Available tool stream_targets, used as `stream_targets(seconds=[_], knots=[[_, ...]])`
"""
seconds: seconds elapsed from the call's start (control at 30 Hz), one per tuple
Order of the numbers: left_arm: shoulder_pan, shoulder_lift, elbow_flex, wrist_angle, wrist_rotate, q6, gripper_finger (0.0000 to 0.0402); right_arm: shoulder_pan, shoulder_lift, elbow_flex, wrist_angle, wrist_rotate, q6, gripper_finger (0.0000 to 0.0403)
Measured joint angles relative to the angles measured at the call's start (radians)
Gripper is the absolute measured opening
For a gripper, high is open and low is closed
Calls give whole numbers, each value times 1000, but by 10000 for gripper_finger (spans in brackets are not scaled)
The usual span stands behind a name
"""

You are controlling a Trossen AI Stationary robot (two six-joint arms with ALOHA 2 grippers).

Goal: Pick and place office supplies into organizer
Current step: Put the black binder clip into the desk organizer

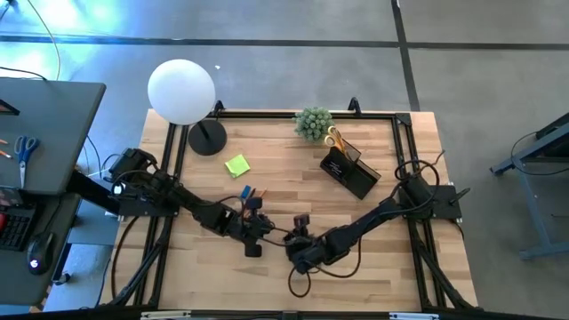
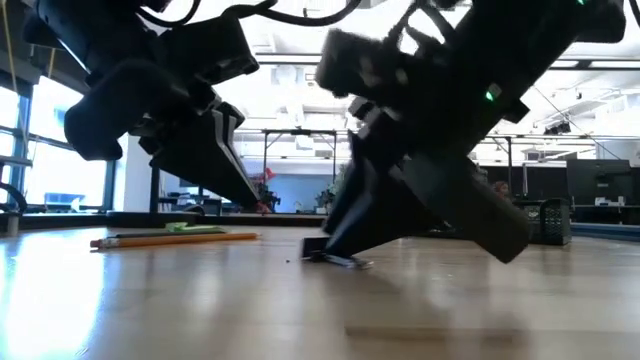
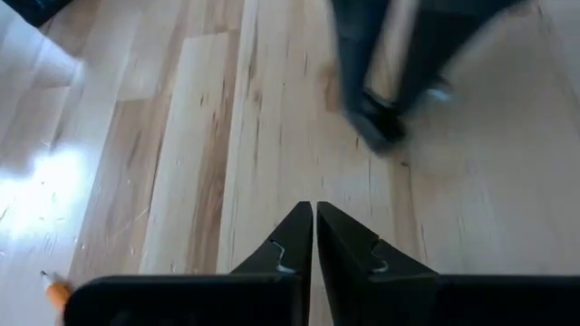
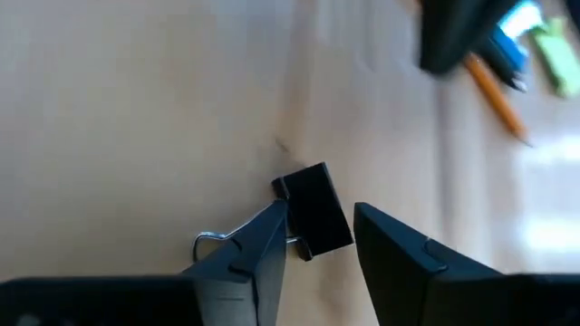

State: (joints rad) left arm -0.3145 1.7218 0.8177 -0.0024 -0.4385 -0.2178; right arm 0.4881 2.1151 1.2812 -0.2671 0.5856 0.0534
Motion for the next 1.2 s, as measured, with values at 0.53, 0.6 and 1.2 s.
stream_targets(seconds=[0.53,0.6,1.2], knots=[[-66,-104,0,3,-2,38,1,-22,-21,-7,-432,176,311,129],[-87,-131,0,3,-19,54,2,-18,-46,-10,-437,143,336,129],[-164,-444,-260,173,-113,54,1,16,-319,-319,-6,46,717,131]])
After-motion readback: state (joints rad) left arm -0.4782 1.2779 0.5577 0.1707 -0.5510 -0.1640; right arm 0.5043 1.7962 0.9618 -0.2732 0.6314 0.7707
